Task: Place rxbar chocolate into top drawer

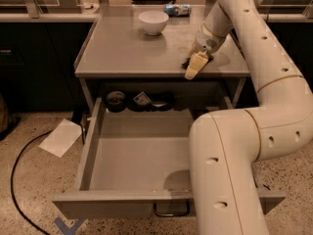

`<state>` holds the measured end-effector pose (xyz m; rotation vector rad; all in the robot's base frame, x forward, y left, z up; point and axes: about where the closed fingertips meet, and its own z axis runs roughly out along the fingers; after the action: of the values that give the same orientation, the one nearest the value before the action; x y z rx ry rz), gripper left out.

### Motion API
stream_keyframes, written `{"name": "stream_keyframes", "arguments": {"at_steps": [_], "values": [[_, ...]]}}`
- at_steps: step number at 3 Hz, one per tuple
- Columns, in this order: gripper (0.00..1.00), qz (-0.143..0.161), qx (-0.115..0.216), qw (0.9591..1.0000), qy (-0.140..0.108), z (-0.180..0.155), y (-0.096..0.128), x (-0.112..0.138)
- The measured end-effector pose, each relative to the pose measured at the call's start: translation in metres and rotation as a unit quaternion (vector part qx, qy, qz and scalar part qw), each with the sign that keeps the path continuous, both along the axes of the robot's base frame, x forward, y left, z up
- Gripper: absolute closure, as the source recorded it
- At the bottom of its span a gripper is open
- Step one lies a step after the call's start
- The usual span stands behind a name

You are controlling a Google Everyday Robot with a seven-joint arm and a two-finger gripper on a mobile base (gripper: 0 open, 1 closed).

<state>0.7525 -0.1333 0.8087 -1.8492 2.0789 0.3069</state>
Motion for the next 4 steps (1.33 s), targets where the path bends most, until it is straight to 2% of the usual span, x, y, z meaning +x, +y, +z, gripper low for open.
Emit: {"name": "stream_keyframes", "arguments": {"at_steps": [2,3,4], "values": [[0.89,0.000,0.000,1.0000,0.000,0.0002,0.0000,0.0000],[1.00,0.000,0.000,1.0000,0.000,0.0005,0.0001,-0.0001],[1.00,0.000,0.000,1.0000,0.000,0.0093,0.0001,-0.0001]]}}
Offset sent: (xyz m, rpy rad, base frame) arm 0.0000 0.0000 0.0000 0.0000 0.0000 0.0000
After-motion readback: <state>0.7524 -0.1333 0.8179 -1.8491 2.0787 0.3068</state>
